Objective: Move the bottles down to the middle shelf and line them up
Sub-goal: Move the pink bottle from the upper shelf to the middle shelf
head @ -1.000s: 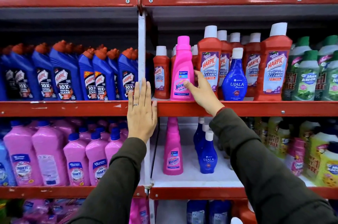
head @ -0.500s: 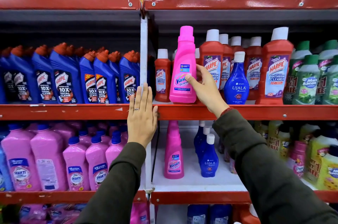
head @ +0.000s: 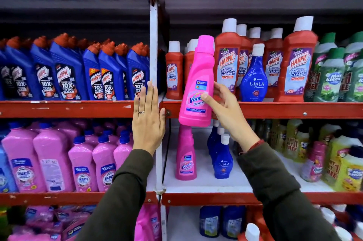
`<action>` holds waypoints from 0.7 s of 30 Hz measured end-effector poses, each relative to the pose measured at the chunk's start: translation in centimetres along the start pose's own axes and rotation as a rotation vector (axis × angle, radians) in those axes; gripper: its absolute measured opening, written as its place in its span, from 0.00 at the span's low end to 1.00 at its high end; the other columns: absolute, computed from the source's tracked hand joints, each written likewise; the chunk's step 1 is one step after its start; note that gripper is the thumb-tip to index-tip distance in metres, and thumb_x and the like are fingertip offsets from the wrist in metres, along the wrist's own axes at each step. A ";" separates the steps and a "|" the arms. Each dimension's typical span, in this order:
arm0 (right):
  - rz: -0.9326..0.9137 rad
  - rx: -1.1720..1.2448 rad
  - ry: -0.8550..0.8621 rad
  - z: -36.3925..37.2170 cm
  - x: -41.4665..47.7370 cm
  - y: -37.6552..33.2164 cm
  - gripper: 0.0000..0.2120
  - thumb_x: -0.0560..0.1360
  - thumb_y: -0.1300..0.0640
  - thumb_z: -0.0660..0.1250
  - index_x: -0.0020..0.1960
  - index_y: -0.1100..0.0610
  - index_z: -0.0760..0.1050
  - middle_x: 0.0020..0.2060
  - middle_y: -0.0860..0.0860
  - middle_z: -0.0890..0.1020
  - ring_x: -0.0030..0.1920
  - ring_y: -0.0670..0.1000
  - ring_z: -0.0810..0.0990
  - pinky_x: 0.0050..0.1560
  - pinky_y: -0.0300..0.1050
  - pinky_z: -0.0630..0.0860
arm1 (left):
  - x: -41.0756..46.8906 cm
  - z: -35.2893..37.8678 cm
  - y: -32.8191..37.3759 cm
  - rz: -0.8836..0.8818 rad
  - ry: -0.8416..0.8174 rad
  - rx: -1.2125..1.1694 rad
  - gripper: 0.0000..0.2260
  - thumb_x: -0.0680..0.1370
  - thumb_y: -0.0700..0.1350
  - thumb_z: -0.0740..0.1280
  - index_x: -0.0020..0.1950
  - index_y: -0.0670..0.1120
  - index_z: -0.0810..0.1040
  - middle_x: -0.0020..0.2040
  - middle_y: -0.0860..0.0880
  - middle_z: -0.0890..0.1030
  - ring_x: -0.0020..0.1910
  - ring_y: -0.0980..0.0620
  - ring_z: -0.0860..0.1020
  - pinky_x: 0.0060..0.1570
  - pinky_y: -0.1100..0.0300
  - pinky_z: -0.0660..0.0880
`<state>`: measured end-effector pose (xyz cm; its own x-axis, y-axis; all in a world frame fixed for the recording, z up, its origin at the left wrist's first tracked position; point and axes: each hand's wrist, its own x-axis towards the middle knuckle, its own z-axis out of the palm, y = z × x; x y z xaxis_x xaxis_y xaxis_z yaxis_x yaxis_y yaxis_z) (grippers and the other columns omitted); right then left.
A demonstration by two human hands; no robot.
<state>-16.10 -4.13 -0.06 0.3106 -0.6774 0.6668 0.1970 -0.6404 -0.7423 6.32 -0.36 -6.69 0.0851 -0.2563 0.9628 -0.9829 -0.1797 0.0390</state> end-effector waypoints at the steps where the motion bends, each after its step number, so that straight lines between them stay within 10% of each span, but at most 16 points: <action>1: 0.006 0.002 -0.002 0.1 -1.0 0.7 0.22 0.79 0.58 0.69 0.72 0.57 0.70 0.63 0.52 0.80 0.60 0.49 0.82 0.59 0.45 0.80 | -0.5 0.0 -0.1 -0.005 0.010 -0.005 0.27 0.87 0.50 0.46 0.84 0.39 0.54 0.85 0.42 0.54 0.84 0.45 0.51 0.83 0.54 0.39; 16: 0.170 0.002 -0.071 2.3 -13.2 13.6 0.22 0.79 0.54 0.70 0.71 0.47 0.69 0.65 0.46 0.80 0.63 0.47 0.81 0.57 0.42 0.81 | -17.8 2.8 0.1 -0.055 -0.235 -0.012 0.29 0.85 0.48 0.50 0.83 0.39 0.45 0.84 0.46 0.36 0.84 0.49 0.38 0.83 0.51 0.38; 21: 0.243 -0.016 -0.032 2.7 -13.6 17.2 0.22 0.79 0.56 0.70 0.71 0.50 0.69 0.64 0.47 0.80 0.64 0.46 0.80 0.58 0.42 0.81 | -21.8 3.6 0.3 -0.085 -0.378 0.033 0.30 0.84 0.48 0.52 0.82 0.37 0.49 0.83 0.39 0.48 0.84 0.45 0.48 0.81 0.50 0.43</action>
<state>-14.44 -4.94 -22.06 0.3762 -0.8009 0.4659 0.0982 -0.4656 -0.8795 4.77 1.73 -28.69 0.2258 -0.5699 0.7901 -0.9646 -0.2440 0.0997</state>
